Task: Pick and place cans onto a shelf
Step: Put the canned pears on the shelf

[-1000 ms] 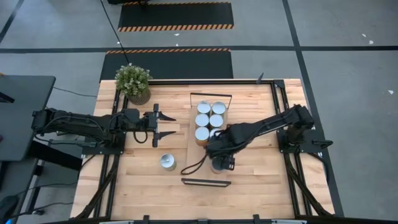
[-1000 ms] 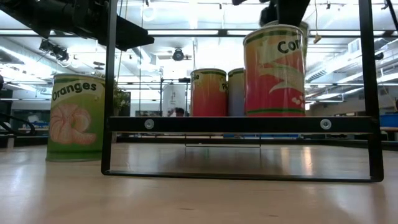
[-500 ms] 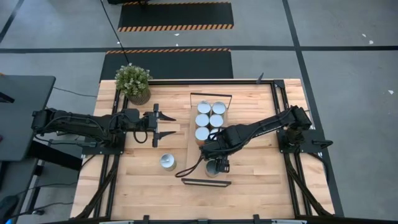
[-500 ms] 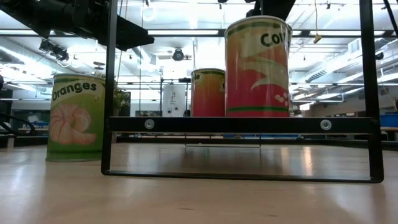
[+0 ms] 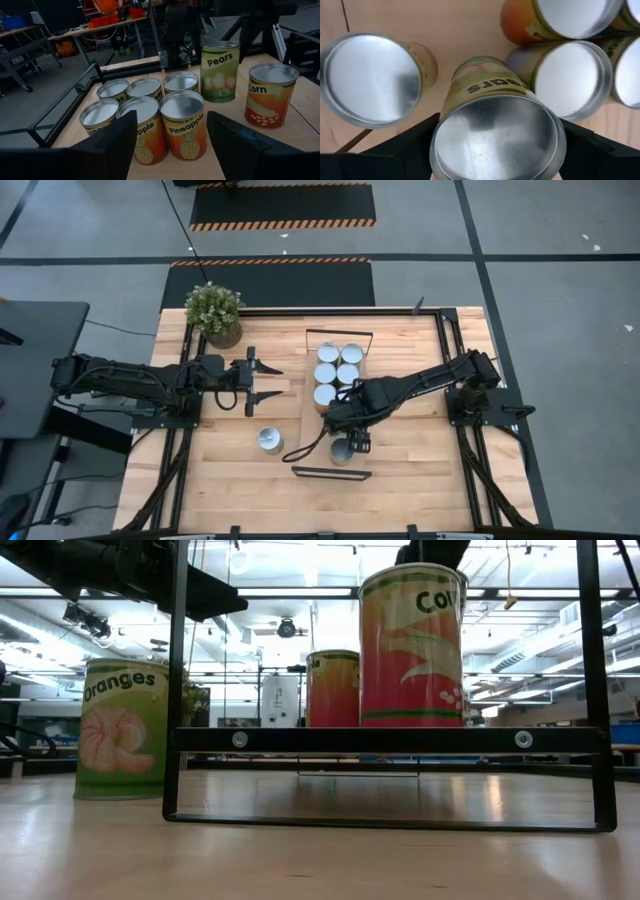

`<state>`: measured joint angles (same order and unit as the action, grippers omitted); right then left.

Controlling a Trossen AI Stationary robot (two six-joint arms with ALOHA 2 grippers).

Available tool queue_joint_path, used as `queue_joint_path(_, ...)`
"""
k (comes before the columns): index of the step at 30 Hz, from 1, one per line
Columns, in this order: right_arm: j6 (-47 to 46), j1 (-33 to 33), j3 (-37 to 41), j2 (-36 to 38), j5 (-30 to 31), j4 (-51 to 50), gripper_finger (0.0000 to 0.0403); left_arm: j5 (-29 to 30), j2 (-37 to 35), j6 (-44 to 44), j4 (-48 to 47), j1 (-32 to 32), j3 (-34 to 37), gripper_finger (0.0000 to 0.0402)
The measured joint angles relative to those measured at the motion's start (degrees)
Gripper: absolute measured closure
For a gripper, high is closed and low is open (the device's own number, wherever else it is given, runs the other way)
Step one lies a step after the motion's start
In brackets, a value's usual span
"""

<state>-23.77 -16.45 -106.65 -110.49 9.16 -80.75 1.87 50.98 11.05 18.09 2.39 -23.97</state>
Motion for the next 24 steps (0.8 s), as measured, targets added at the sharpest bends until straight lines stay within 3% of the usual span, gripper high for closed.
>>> queue_joint_path(7, -2.0, -0.8, 1.6, -0.1, -0.5, -1.5, 0.0069, 0.0, 0.0, 0.0, -0.3, 0.0, 0.0, 0.0157)
queue_joint_path(13, -1.2, -1.1, 6.8, -0.2, -1.9, 3.2, 0.0069, 0.0, 0.0, 0.0, -0.3, 0.0, 0.0, 0.0157)
queue_joint_path(24, 1.5, 0.0, 9.0, -0.1, -1.5, 6.4, 0.0062, 0.0, 0.0, 0.0, -0.3, 0.0, 0.0, 0.0157)
